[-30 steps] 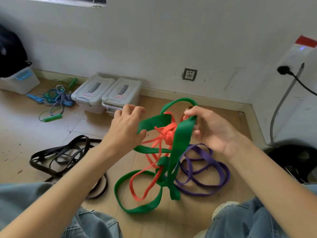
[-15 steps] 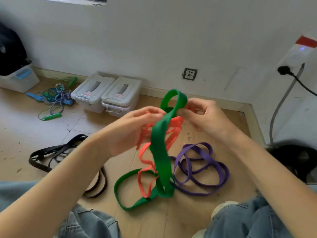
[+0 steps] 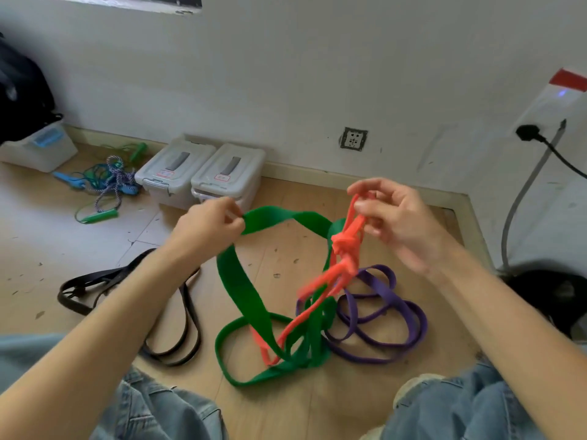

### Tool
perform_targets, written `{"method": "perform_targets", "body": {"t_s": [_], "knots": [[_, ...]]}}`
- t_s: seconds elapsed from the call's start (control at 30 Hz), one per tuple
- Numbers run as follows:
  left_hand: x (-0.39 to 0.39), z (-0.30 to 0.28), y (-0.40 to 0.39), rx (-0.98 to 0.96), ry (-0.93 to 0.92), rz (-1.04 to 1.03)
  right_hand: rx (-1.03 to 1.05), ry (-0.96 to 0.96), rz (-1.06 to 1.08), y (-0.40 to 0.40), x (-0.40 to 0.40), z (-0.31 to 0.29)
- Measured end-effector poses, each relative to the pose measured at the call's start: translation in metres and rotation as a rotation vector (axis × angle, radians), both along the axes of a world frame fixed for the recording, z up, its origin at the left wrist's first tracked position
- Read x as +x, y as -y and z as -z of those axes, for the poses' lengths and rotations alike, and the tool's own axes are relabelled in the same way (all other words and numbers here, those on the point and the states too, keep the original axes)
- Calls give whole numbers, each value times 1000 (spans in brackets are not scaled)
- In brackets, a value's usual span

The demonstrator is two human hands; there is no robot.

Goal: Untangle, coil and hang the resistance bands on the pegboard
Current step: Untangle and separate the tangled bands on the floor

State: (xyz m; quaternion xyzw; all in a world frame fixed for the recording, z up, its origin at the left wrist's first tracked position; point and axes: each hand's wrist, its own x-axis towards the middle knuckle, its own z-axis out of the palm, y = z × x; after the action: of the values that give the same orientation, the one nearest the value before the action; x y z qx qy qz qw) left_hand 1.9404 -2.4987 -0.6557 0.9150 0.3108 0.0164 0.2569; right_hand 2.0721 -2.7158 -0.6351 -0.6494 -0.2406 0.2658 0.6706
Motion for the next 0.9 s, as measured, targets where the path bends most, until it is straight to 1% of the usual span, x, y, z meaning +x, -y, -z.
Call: {"method": "perform_targets", "body": {"t_s": [0.03,0.07,0.17,0.2,0.23,0.27,0.3,0.37,0.4,0.43,0.47,0.5,0.53,0.6,0.63,0.67,0.7,0.73,0.8,0.83,0.87,0.9], "knots": [[-1,5,0,114,-97,29,99,-64,-72,0,0,-8],[0,10,4,98,-97,102,162,-108,-147,0,-1,-15],[4,15,37,-293,100,447,247,-164,-363,-1,-13,-24],[7,19,49,-354,132,539,278,-179,-426,-3,-16,-25],[10,24,58,-371,132,597,292,-182,-476,-4,-18,-26],[12,29,62,-380,111,614,270,-155,-492,-3,-17,-26],[14,31,60,-386,82,596,204,-97,-452,-2,-14,-26],[18,30,48,-329,38,529,-19,84,-211,2,-5,-21],[18,27,40,-285,50,501,-96,138,-71,3,0,-17],[18,23,33,-230,71,482,-110,132,35,5,3,-14],[16,20,26,-186,81,459,-77,94,101,6,6,-12],[13,19,22,-145,64,436,-37,67,135,6,6,-10],[10,20,19,-84,1,418,-17,75,152,6,6,-9],[6,31,17,22,-199,369,-68,194,160,6,3,-7],[4,34,17,-11,-249,318,-128,287,157,6,-1,-5],[2,34,18,-86,-245,263,-189,375,146,6,-5,-2],[3,32,18,-121,-188,217,-238,440,123,5,-9,-1],[6,28,16,-79,-132,204,-275,488,82,4,-13,0],[11,23,13,103,-90,304,-331,572,-67,2,-21,1],[12,25,14,83,-50,378,-326,590,-161,0,-27,0],[12,27,21,-36,-8,465,-290,584,-245,-1,-31,-1],[12,31,31,-223,10,554,-231,554,-300,-2,-35,-2]]}}
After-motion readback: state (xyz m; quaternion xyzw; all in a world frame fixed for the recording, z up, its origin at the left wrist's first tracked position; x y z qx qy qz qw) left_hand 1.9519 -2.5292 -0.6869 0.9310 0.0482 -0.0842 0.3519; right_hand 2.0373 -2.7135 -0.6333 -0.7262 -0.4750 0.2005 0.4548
